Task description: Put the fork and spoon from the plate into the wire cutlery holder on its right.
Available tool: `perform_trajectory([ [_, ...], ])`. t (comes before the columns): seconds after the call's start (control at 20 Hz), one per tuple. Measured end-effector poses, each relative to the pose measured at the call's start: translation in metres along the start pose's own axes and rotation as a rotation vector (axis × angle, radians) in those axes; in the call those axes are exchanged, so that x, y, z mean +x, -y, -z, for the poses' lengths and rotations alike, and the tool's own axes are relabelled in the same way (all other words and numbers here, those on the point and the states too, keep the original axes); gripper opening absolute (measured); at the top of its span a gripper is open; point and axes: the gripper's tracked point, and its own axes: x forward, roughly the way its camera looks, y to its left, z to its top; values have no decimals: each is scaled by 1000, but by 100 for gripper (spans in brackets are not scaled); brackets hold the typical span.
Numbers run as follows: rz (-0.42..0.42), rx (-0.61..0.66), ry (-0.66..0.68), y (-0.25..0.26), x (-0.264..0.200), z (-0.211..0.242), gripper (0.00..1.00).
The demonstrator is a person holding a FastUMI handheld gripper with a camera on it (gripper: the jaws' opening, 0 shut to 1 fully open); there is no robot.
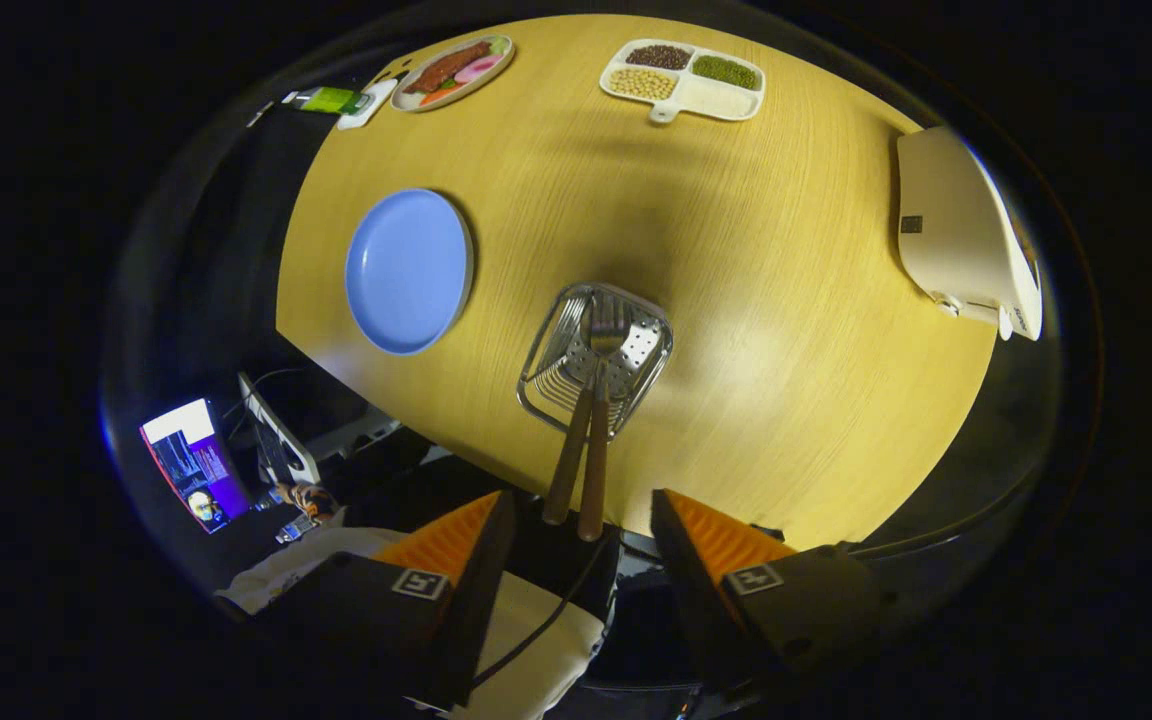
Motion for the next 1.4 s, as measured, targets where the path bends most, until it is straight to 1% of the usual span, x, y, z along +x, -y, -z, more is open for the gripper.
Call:
perform_trajectory([
  [0.05,-16,6,37,-4,-5,-1,92],
  [0.2,-41,10,159,-15,-19,-2,99],
  [0.35,-45,11,289,-25,-36,0,99],
  [0.65,-91,92,629,-54,-78,-9,100],
  [0.75,-82,115,743,-58,-95,-11,99],
  [0.9,-20,128,919,-53,-128,-15,100],
  [1.05,59,104,1071,-48,-164,-13,99],
  [1.2,116,68,1241,-51,-213,-6,99],
  [1.4,249,44,1469,-38,-273,17,99],
])
